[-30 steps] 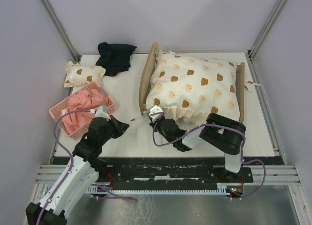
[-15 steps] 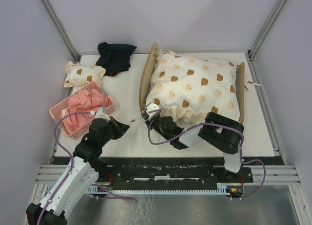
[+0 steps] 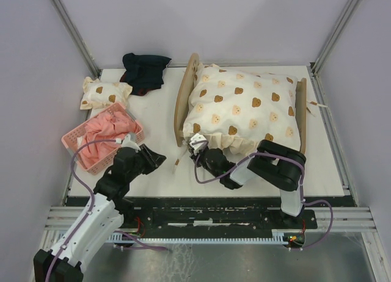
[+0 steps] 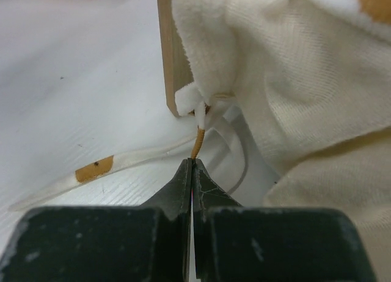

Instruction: Set up the pet bed

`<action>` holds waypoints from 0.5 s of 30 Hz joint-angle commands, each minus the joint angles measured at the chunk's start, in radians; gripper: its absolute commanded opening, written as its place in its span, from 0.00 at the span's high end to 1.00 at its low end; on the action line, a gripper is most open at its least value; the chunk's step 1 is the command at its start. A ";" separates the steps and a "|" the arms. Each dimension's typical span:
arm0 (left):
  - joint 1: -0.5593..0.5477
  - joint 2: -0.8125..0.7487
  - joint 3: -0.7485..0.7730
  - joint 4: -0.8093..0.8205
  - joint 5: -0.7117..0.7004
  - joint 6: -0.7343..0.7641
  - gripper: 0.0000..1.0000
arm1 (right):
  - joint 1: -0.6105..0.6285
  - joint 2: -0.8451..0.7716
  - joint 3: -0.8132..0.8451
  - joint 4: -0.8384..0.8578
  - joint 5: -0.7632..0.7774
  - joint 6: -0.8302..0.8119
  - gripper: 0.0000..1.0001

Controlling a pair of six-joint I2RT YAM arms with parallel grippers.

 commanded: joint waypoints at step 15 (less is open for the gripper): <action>-0.066 0.337 0.072 0.430 0.047 0.112 0.59 | -0.061 -0.012 0.074 0.000 -0.105 -0.236 0.98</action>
